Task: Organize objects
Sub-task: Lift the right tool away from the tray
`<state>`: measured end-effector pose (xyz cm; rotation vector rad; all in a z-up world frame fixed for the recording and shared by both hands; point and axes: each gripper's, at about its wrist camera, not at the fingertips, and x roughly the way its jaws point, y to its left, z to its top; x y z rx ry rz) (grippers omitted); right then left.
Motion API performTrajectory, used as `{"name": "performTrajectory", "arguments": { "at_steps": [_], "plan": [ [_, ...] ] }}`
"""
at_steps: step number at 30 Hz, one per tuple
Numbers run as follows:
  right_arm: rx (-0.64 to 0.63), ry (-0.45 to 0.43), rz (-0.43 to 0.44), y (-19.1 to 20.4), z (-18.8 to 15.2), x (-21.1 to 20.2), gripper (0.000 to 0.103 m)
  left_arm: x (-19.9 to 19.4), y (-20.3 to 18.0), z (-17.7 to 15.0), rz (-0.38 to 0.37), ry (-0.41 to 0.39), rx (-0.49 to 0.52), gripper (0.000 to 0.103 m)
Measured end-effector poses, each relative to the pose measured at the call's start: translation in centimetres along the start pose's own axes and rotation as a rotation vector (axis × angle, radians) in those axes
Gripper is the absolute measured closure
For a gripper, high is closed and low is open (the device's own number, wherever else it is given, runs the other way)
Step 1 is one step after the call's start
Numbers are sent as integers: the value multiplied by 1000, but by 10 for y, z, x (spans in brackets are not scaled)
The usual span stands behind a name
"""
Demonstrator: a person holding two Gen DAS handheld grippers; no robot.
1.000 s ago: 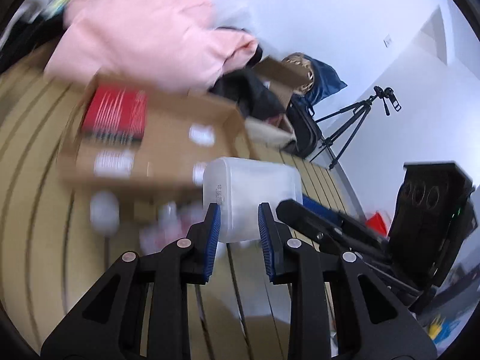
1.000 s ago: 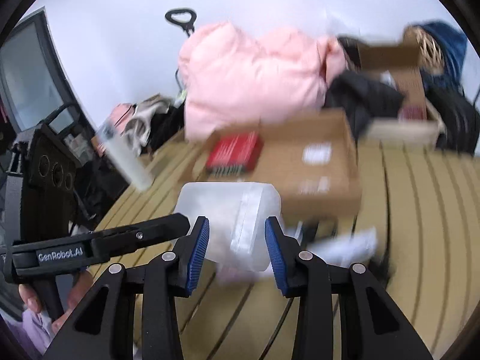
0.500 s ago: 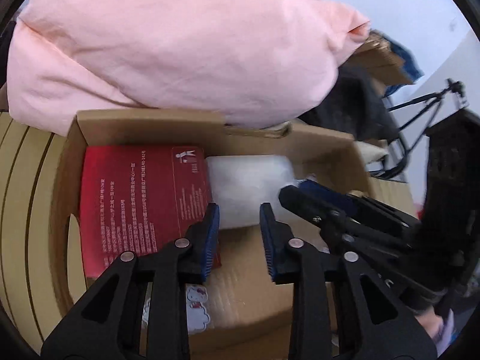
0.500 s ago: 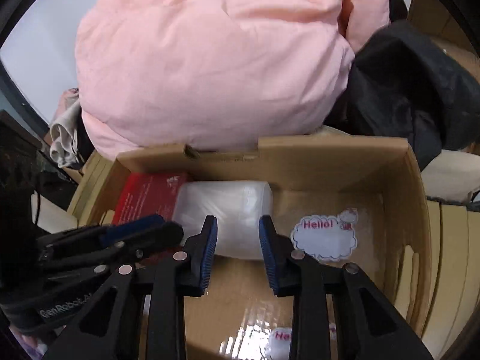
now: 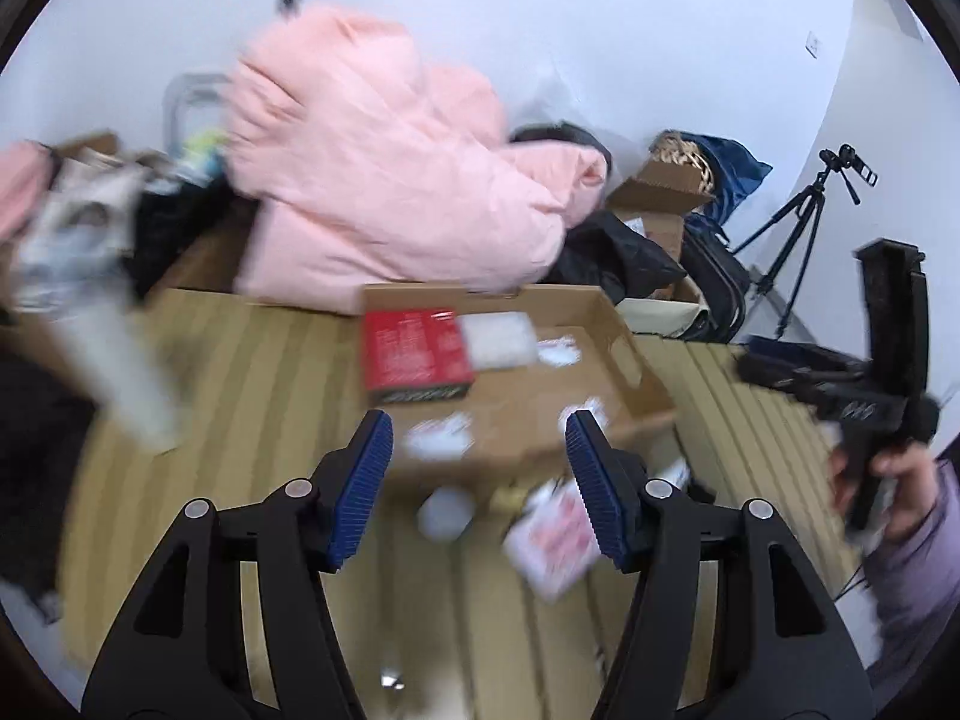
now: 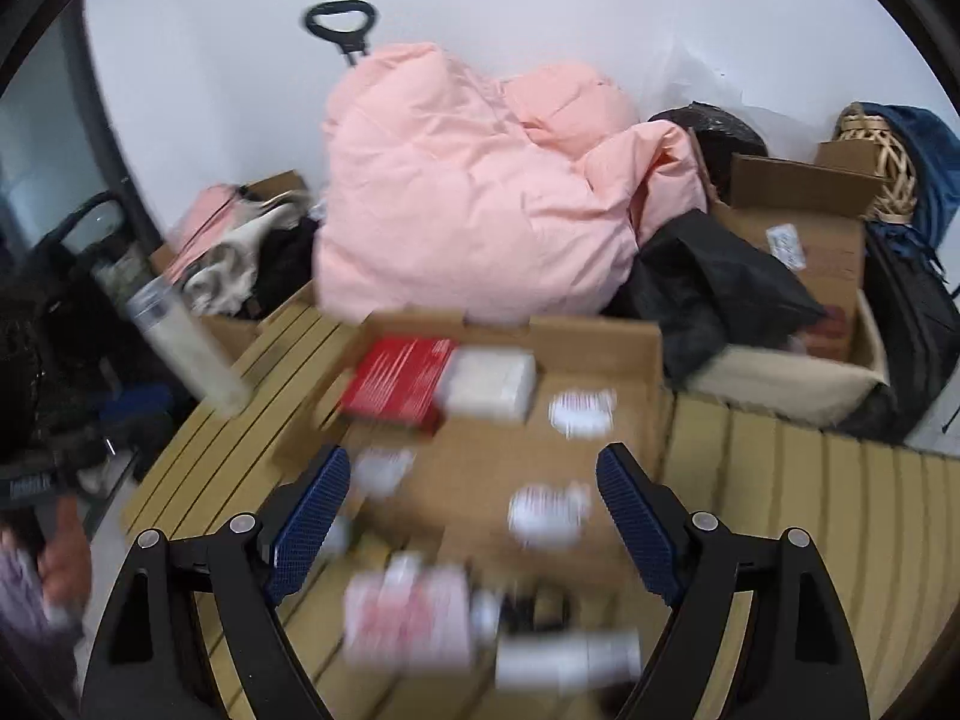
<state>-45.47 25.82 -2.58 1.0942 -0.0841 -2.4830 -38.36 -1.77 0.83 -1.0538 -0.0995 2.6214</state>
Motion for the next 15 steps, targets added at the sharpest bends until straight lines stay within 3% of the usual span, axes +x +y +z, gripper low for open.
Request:
{"name": "performTrajectory", "arguments": {
  "at_steps": [5, 6, 12, 15],
  "plan": [
    [-30, -10, -20, 25, -59, -127, 16, -128, 8, -43, 280, -48, -16, 37],
    [-45, -15, -32, 33, -70, -147, 16, -153, 8, -57, 302, -45, -29, 37],
    [-147, -60, -77, 82, -145, -260, 16, -250, -1, -115, 322, -51, -43, 36],
    [-190, -57, -77, 102, -177, -291, 16, -282, -10, -132, 301, -104, -46, 28]
  ]
}}
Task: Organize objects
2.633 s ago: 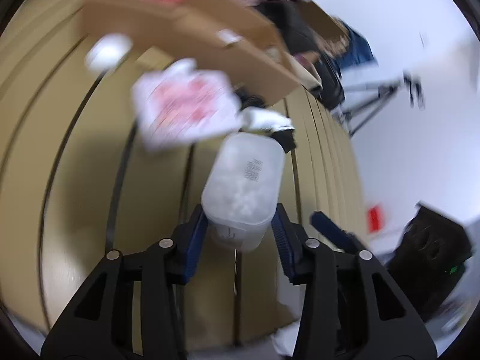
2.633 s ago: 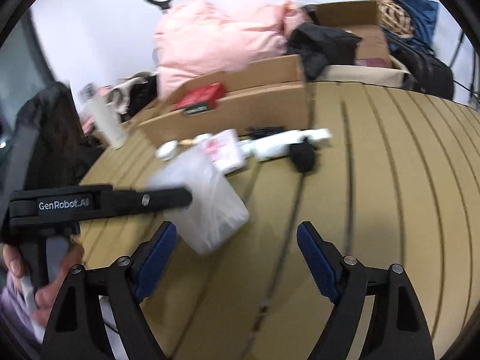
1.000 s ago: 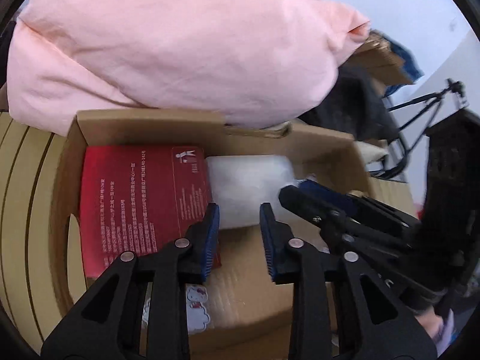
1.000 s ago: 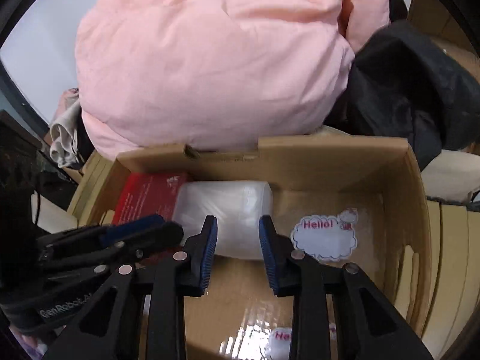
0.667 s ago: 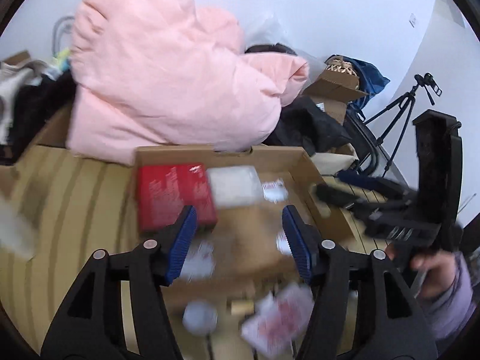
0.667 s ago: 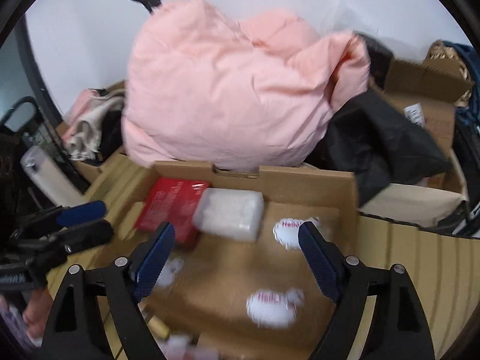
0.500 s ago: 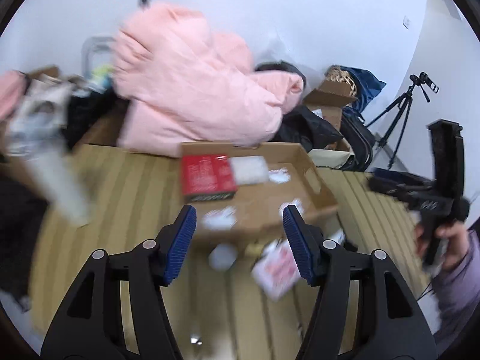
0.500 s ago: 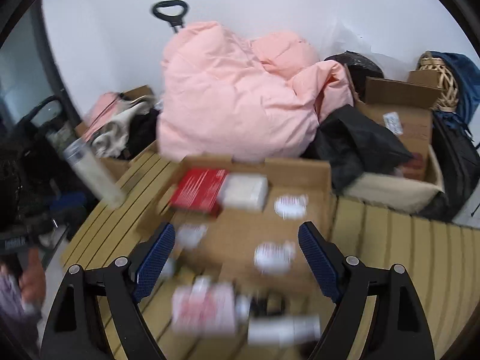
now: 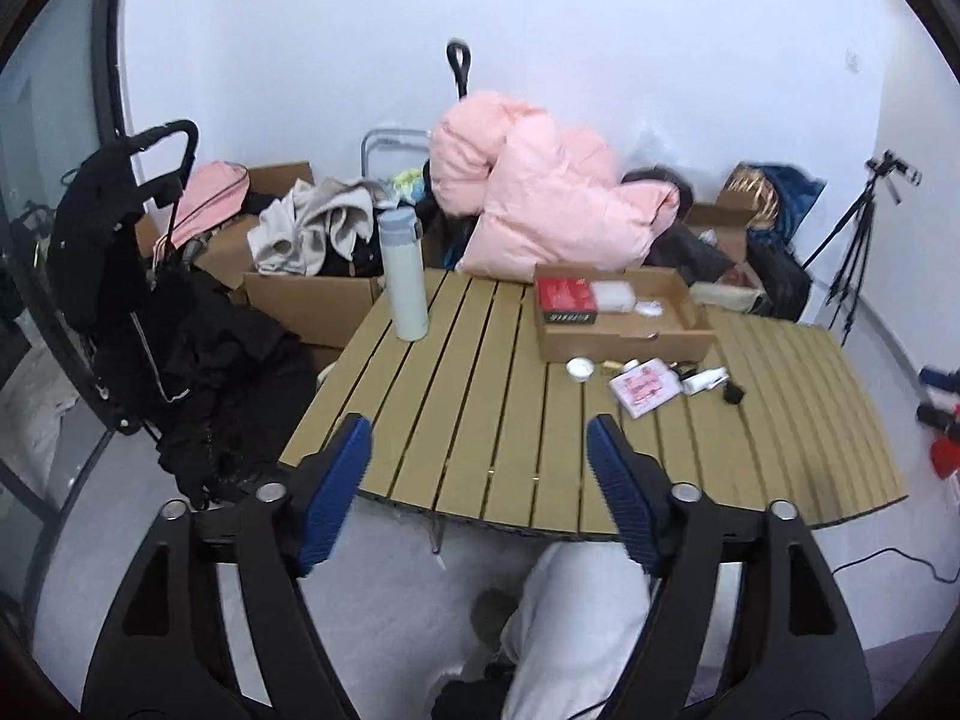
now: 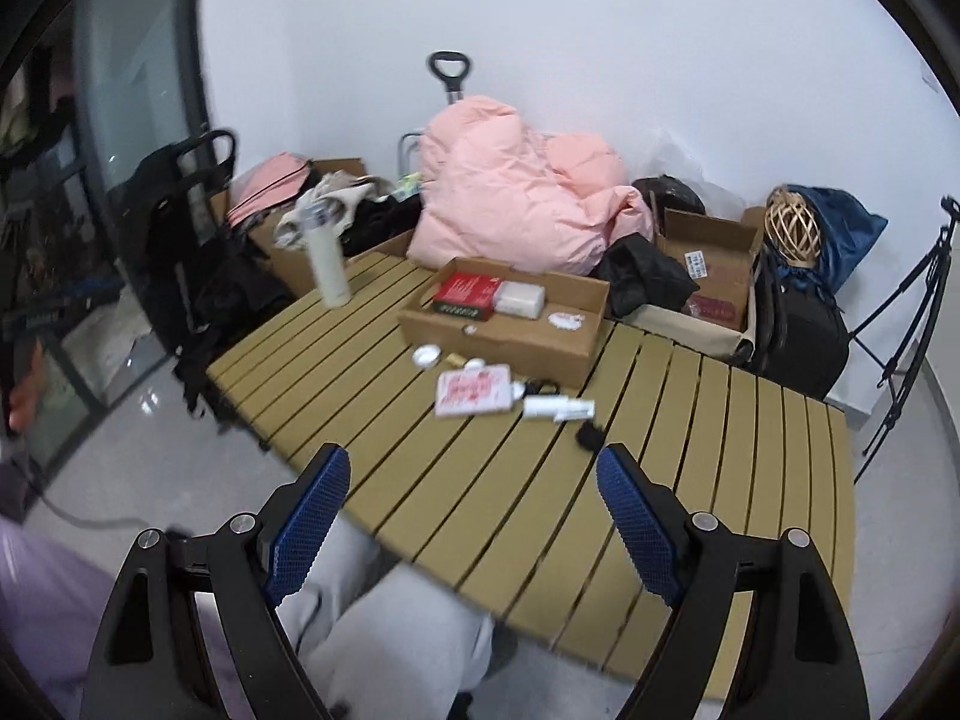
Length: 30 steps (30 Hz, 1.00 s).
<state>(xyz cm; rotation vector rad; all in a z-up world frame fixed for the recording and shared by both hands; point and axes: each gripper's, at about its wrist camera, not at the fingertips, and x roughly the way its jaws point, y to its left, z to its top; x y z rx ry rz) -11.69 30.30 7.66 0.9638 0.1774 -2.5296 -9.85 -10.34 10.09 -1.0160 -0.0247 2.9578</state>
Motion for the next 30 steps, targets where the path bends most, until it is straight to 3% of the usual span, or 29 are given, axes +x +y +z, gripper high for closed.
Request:
{"name": "performTrajectory", "arguments": {
  "at_steps": [4, 8, 11, 14, 16, 18, 20, 21, 23, 27, 30],
  "plan": [
    [-42, -11, 27, 26, -24, -22, 16, -22, 0, -12, -12, -22, 6, 28],
    [-72, -11, -7, 33, -35, -20, 16, -22, 1, -16, -18, -10, 13, 28],
    [-96, 6, -15, 34, -35, -9, 16, -9, 0, -15, -28, 14, 1, 27],
    [-137, -24, -39, 32, -33, 10, 16, 37, -10, -15, -37, 38, -36, 15],
    [-132, -6, -52, 22, -29, 43, 16, 81, -25, -18, -38, 82, -28, 15],
    [-107, 37, -13, 8, -23, 88, 17, 138, -49, -21, -62, 129, -15, 19],
    [-89, 83, 5, -5, -16, 142, 21, 187, -70, -24, -96, 171, -30, 30],
    [-80, 98, 6, -11, -13, 167, 27, 218, -84, -24, -137, 204, -49, 36],
    [-55, 141, 26, -23, -2, 226, 53, 264, -106, -24, -206, 242, -71, 42],
    [-17, 211, 50, -38, 14, 323, 57, 354, -157, -30, -235, 276, -43, 52],
    [2, 260, 44, -49, 20, 379, 58, 392, -175, -42, -245, 294, -61, 54]
  ]
}}
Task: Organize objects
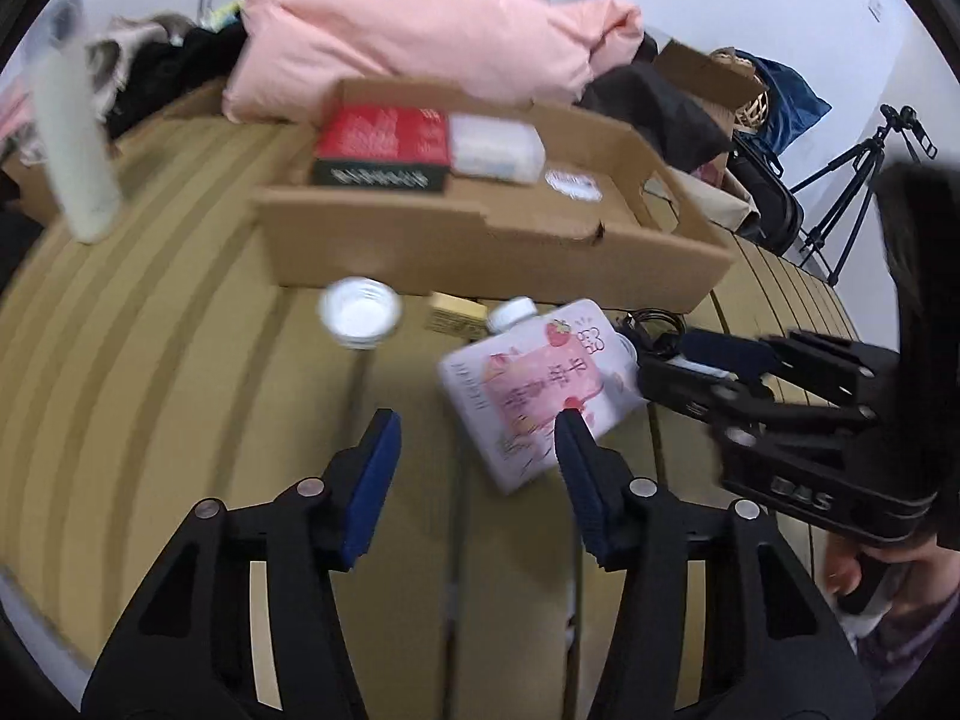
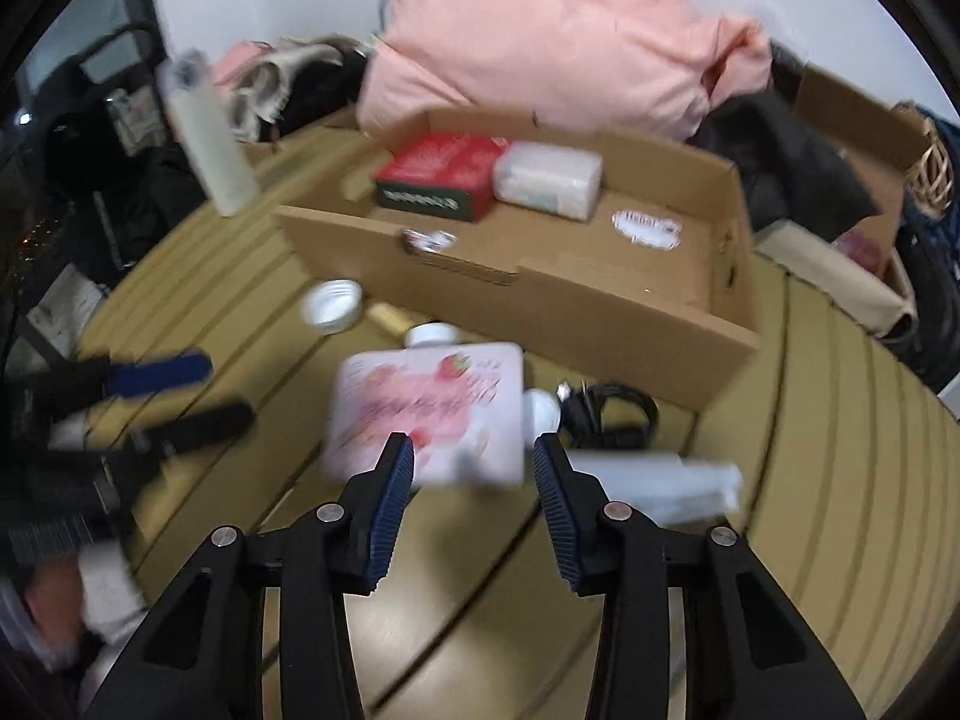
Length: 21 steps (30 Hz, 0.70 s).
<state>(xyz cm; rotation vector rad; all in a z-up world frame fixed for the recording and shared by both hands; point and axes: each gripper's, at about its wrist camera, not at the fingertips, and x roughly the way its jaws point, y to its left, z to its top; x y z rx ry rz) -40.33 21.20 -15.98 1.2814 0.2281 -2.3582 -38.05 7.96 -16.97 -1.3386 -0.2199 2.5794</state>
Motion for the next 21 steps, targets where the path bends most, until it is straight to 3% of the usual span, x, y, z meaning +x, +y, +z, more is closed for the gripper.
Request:
{"name": "performTrajectory", "arguments": {
  "at_steps": [3, 5, 7, 9, 11, 14, 16, 21],
  "plan": [
    [31, 26, 28, -11, 10, 29, 58, 29, 6, -3, -27, 54, -63, 54],
    [55, 40, 58, -16, 14, 42, 58, 34, 10, -5, -31, 36, -83, 57],
    [61, 52, 91, -16, 13, 50, 62, 33, 10, -6, -61, 34, -79, 77],
    [63, 37, 105, -14, 13, 50, 63, 32, 10, -9, -59, 34, -72, 85],
    [79, 28, 98, -15, 11, 45, 78, 26, 14, -8, -27, 21, -82, 95],
    [81, 24, 123, -7, 3, 27, 87, -4, 19, -17, -110, 16, -94, 96],
    [55, -1, 127, 5, -10, 7, 87, -19, 19, -29, -148, 16, -77, 96],
    [58, -2, 136, 25, -62, -19, 87, -22, 17, -66, -125, 47, -77, 96]
  ]
}}
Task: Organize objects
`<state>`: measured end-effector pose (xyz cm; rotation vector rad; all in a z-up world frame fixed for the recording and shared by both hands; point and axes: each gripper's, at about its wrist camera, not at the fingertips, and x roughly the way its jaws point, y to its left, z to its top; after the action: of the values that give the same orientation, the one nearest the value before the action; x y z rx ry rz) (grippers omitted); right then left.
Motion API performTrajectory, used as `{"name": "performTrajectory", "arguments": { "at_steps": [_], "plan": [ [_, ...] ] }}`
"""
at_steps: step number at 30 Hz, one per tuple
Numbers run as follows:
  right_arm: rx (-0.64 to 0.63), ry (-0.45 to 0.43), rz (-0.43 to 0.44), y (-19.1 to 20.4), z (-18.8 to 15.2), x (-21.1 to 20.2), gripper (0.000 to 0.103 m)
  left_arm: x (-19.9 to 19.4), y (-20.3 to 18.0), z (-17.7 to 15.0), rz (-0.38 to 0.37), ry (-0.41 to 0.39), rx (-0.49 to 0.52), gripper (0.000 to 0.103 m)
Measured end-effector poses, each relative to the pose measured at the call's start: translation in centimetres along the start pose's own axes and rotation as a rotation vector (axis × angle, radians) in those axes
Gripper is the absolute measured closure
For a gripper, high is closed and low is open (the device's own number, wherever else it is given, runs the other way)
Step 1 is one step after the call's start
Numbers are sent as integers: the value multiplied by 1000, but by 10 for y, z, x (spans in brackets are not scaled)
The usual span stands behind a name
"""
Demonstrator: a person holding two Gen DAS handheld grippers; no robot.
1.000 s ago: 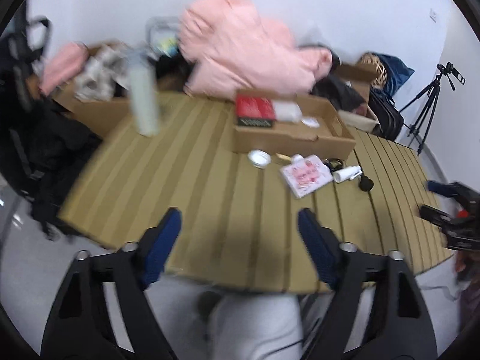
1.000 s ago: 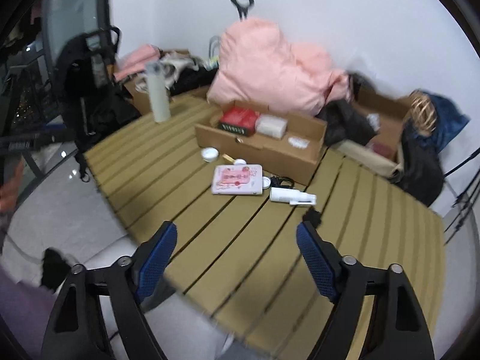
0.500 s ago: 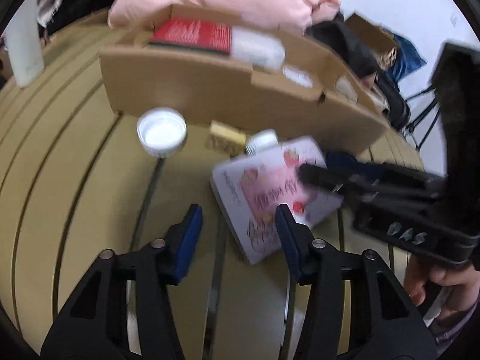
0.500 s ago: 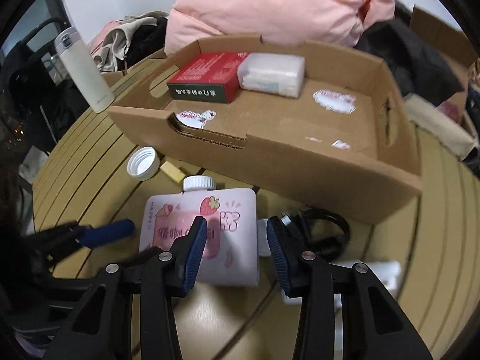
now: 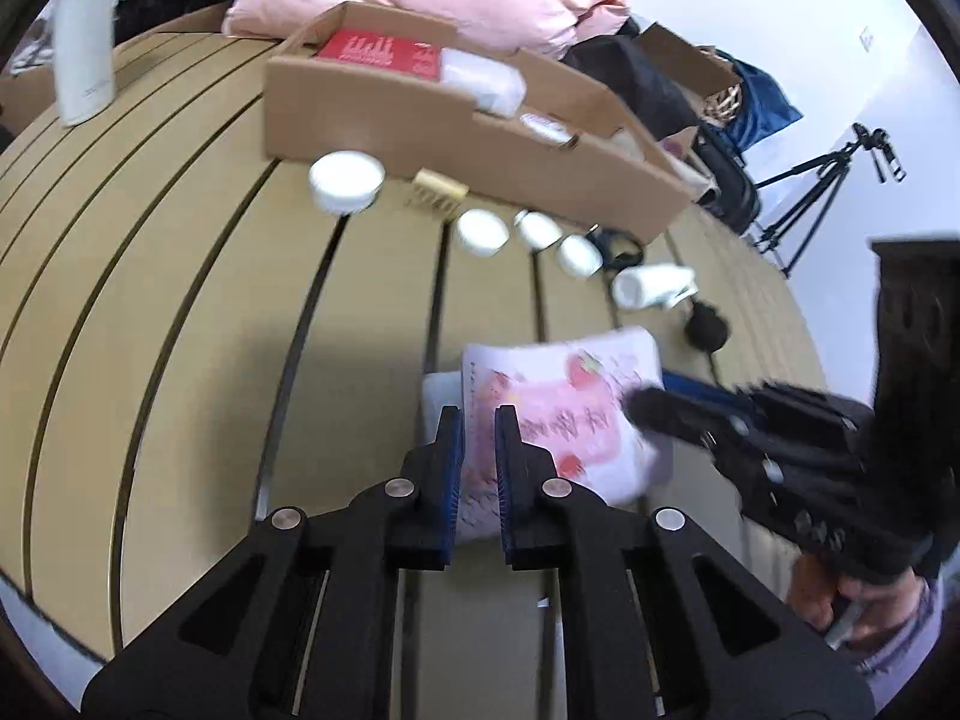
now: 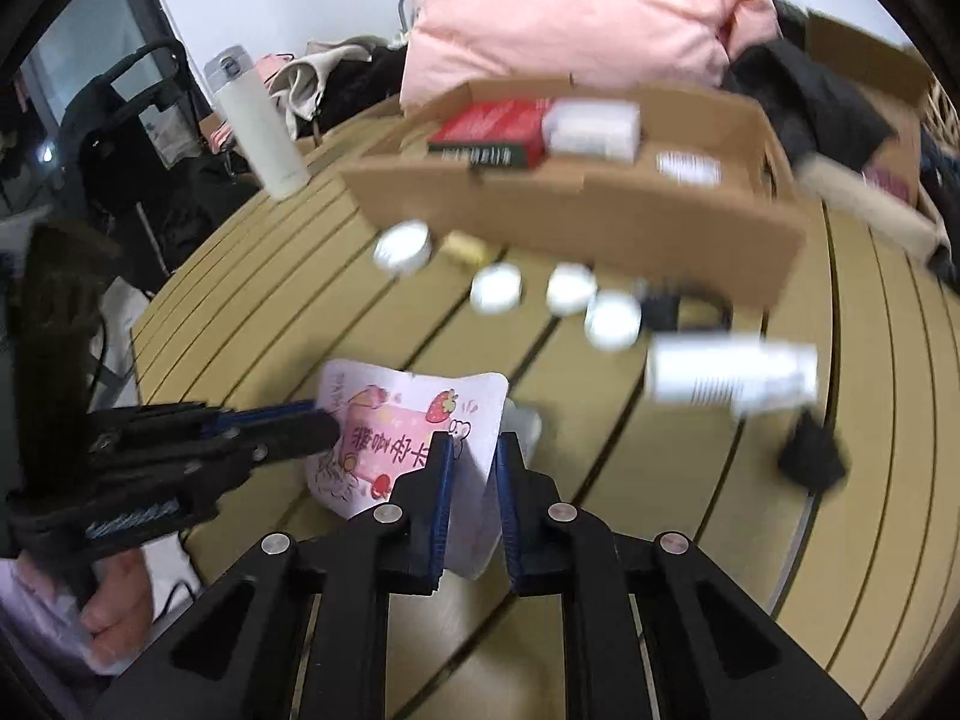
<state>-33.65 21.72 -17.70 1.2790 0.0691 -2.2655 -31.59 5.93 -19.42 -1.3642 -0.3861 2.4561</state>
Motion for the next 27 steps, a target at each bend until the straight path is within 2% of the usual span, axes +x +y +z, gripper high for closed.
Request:
{"name": "performTrajectory", "arguments": {
  "at_steps": [2, 4, 6, 7, 10, 11, 12, 13, 15, 17, 19, 20, 22, 24, 27],
  "plan": [
    [2, 1, -19, 3, -17, 1, 87, 2, 0, -6, -7, 18, -10, 95],
    [19, -25, -33, 2, -27, -1, 87, 0, -6, -8, 2, 16, 25, 89],
    [34, -63, -20, 2, -33, -5, 85, 2, -15, -12, 0, 31, 74, 72],
    [50, -69, -9, 0, -34, -5, 82, 4, -18, -12, 4, 30, 85, 70],
    [95, -43, 25, -6, -34, 7, 68, 5, -23, -16, 36, 15, 104, 71],
    [114, -53, 37, -9, -34, 8, 66, 4, -22, -15, 40, 11, 96, 75],
    [131, -51, 52, -11, -34, 9, 64, 3, -21, -15, 43, 5, 87, 88],
    [139, -47, 60, -11, -35, 9, 66, 2, -20, -12, 41, 11, 74, 93],
    [149, -37, 50, -14, -32, 7, 66, -3, -20, -1, 12, 15, 53, 94],
    [122, -49, 37, -17, -20, -6, 73, -13, -30, 25, -43, -23, 75, 94],
    [97, -112, 22, -24, 3, -29, 73, -16, -41, 62, -109, -53, 81, 94],
    [84, -148, -6, -32, 25, -43, 73, -13, -45, 81, -127, -51, 77, 94],
    [69, -183, -39, -47, 59, -55, 73, 6, -56, 134, -183, -39, 58, 94],
    [93, -193, -94, -77, 107, -54, 73, 31, -67, 181, -228, -30, 93, 94],
    [152, -165, -126, -123, 159, -37, 73, 75, -67, 238, -288, 3, 30, 94]
  ]
}}
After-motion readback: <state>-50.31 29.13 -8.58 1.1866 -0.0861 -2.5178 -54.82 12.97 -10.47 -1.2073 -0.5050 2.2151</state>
